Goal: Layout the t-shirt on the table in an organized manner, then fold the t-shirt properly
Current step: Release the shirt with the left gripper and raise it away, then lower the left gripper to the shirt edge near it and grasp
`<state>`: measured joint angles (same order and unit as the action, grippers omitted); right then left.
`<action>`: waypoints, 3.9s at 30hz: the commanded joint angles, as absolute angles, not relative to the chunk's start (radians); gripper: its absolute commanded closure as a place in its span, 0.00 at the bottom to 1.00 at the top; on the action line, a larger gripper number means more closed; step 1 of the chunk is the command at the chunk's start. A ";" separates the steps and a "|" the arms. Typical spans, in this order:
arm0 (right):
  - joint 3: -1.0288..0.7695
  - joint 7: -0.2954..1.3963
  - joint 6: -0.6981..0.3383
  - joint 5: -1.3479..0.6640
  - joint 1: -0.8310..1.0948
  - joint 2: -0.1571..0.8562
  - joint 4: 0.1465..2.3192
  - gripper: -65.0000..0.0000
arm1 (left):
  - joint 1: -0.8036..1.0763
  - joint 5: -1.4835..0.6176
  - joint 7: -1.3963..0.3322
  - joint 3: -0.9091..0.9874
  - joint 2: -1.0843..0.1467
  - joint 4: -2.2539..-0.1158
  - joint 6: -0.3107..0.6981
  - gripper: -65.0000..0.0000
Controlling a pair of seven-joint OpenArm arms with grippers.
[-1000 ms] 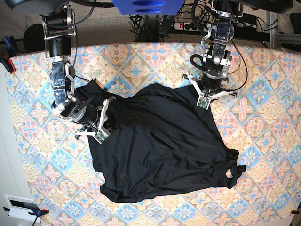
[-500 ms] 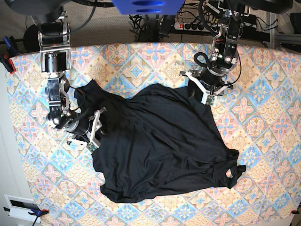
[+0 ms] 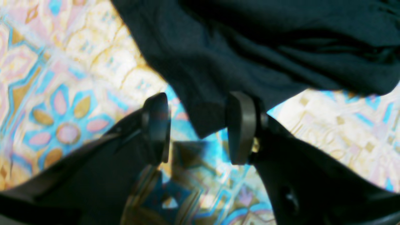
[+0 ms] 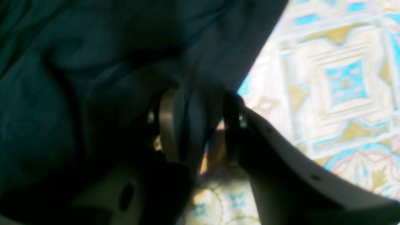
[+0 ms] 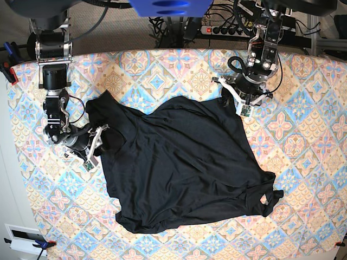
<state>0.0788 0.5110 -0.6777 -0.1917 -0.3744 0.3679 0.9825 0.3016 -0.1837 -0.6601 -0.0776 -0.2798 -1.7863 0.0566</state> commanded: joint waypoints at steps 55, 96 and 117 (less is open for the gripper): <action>0.081 0.495 -0.679 -0.206 -0.397 0.384 1.003 0.98 | 0.105 -0.972 -0.895 0.252 -0.252 -1.429 -0.007 0.56; 0.079 0.489 -0.679 -0.206 -0.394 0.384 1.007 0.98 | 0.305 -0.825 -0.544 0.071 -0.231 -1.604 0.001 0.56; 0.081 0.489 -0.679 -0.206 -0.392 0.386 1.007 0.99 | 0.191 -0.832 -0.541 0.124 -0.225 -1.412 0.001 0.95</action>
<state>0.0845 0.5083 -0.6777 -0.1913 -0.3656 0.3698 0.9901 0.1856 -0.8619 -0.5137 0.1234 -0.2188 -1.4151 0.0341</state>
